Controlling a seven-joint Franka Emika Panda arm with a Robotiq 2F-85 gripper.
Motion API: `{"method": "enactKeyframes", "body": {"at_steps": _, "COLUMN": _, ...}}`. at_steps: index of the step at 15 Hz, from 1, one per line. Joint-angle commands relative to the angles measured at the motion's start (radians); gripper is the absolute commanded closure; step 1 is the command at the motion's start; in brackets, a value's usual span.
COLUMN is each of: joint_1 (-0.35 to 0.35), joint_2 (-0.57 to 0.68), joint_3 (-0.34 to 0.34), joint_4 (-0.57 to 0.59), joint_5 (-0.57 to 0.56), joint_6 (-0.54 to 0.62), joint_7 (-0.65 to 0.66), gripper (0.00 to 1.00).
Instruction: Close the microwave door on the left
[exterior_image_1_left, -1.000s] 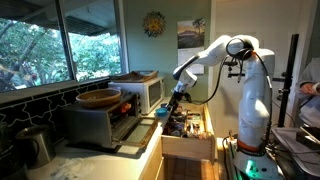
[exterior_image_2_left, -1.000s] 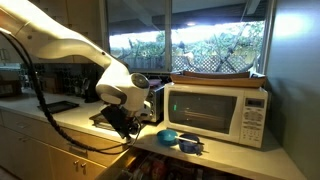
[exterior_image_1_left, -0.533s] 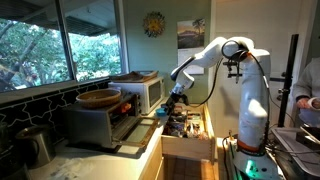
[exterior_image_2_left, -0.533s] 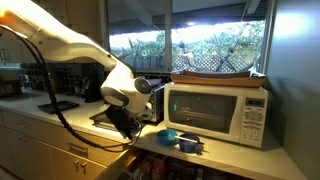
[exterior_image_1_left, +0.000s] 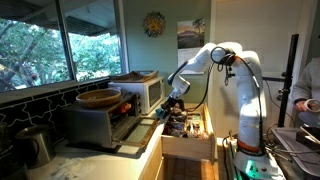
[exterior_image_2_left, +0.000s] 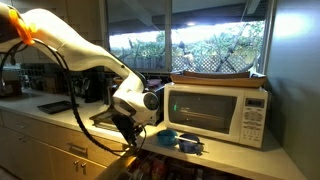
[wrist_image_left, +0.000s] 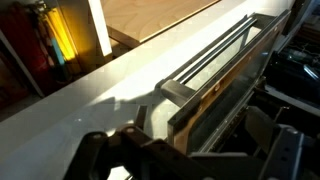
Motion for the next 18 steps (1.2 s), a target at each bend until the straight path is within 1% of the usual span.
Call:
{"method": "enactKeyframes", "body": {"at_steps": 1, "joint_1": -0.049, "joint_2": 0.076, "joint_3": 0.028, "joint_4": 0.072, "joint_5": 0.051, "joint_6": -0.102, "joint_7": -0.019, "gripper": 0.00}}
{"method": "enactKeyframes", "body": {"at_steps": 5, "joint_1": -0.065, "joint_2": 0.127, "joint_3": 0.040, "joint_4": 0.121, "joint_5": 0.056, "joint_6": -0.170, "joint_7": -0.006, "gripper": 0.00}}
{"method": "enactKeyframes", "body": {"at_steps": 9, "joint_1": -0.076, "joint_2": 0.166, "joint_3": 0.055, "joint_4": 0.156, "joint_5": 0.089, "joint_6": -0.208, "joint_7": -0.017, "gripper": 0.00}}
{"method": "enactKeyframes", "body": {"at_steps": 11, "joint_1": -0.081, "joint_2": 0.177, "joint_3": 0.061, "joint_4": 0.174, "joint_5": 0.105, "joint_6": -0.249, "joint_7": -0.007, "gripper": 0.00}}
{"method": "enactKeyframes", "body": {"at_steps": 15, "joint_1": -0.100, "joint_2": 0.168, "joint_3": 0.058, "joint_4": 0.192, "joint_5": 0.118, "joint_6": -0.361, "joint_7": -0.004, "gripper": 0.00}}
{"method": "enactKeyframes", "body": {"at_steps": 18, "joint_1": -0.122, "joint_2": 0.151, "joint_3": 0.052, "joint_4": 0.198, "joint_5": 0.161, "joint_6": -0.431, "joint_7": -0.028, "gripper": 0.00}}
